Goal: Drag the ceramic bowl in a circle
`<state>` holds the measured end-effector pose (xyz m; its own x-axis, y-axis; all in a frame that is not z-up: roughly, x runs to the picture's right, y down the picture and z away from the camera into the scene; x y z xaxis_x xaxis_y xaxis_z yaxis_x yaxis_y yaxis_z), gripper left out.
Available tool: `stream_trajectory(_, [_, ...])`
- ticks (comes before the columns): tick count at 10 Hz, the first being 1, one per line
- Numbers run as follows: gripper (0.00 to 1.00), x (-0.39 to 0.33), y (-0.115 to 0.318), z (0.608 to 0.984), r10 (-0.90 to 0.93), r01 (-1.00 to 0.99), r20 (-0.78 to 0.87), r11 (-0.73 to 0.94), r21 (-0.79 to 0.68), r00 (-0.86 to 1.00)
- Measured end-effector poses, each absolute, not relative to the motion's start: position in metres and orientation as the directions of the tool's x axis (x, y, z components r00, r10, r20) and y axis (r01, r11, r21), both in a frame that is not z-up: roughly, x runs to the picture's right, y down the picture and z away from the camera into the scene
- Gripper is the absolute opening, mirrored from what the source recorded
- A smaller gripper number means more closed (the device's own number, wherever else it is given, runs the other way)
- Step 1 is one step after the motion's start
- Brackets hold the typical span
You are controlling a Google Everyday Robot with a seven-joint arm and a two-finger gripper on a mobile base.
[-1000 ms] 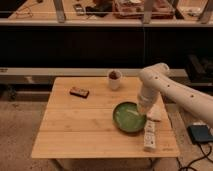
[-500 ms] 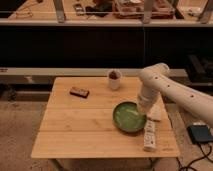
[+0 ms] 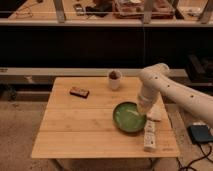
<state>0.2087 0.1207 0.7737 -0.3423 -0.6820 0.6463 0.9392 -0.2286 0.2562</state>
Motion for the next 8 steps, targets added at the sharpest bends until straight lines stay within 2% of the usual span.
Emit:
stream_trajectory(6, [0.05,0.209,0.117,0.774,-0.687,0.943,0.647,-0.223,0.246,-0.331])
stream_trajectory(8, [0.00,0.194,0.097,0.778,-0.717,0.965,0.648,-0.167,0.200,-0.258])
